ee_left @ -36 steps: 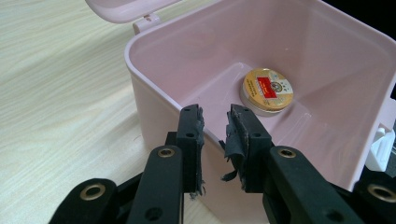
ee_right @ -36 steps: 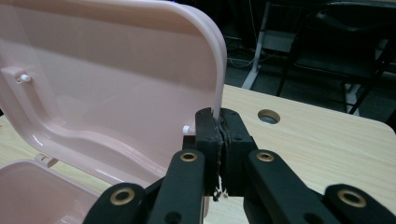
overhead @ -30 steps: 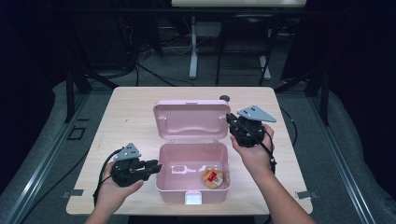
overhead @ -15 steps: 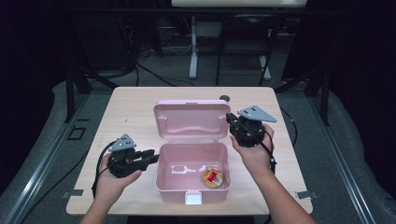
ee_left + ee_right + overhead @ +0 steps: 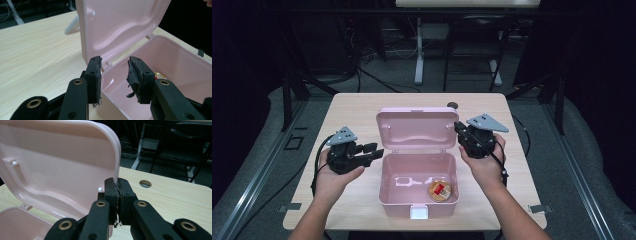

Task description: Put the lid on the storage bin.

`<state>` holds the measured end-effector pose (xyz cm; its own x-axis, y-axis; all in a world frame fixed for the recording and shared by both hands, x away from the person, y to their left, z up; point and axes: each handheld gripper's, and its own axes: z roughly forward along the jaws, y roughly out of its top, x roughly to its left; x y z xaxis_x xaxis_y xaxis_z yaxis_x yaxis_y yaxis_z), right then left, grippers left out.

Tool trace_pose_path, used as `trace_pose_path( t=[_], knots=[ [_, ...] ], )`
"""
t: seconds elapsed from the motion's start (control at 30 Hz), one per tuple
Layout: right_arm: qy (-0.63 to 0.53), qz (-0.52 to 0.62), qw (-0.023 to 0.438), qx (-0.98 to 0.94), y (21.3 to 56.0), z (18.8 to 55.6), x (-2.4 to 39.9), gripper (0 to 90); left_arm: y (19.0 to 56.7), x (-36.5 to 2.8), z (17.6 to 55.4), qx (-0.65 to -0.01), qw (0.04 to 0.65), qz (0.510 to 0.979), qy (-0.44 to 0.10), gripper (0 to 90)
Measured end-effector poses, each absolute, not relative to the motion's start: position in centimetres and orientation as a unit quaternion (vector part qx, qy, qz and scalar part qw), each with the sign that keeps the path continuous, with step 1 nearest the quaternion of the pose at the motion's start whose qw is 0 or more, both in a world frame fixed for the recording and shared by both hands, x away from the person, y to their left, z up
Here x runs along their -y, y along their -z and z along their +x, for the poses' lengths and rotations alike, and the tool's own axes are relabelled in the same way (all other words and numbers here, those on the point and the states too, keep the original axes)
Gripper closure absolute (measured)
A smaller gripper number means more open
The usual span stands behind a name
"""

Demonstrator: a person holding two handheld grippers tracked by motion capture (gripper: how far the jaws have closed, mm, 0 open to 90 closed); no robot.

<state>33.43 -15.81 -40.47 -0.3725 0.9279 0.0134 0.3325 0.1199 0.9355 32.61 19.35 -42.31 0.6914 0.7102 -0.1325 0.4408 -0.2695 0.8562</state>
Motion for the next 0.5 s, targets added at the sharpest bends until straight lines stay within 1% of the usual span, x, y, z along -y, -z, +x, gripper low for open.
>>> trace_pose_path(
  t=[0.3, 0.47, 0.5],
  knots=[
    [-0.475, 0.464, 0.316, -0.678, 40.5, 33.2, 15.8, 87.3, 41.0, -19.5, 33.6, -0.382, 0.494, 0.761, -0.176, 60.7],
    [-0.476, 0.463, 0.316, -0.677, 40.6, 33.2, 15.8, 87.3, 40.2, -19.5, 34.1, -0.383, 0.498, 0.753, -0.197, 63.0],
    [-0.476, 0.463, 0.316, -0.677, 40.6, 33.1, 15.8, 87.3, 40.1, -19.5, 34.2, -0.381, 0.496, 0.755, -0.197, 65.0]
  ],
)
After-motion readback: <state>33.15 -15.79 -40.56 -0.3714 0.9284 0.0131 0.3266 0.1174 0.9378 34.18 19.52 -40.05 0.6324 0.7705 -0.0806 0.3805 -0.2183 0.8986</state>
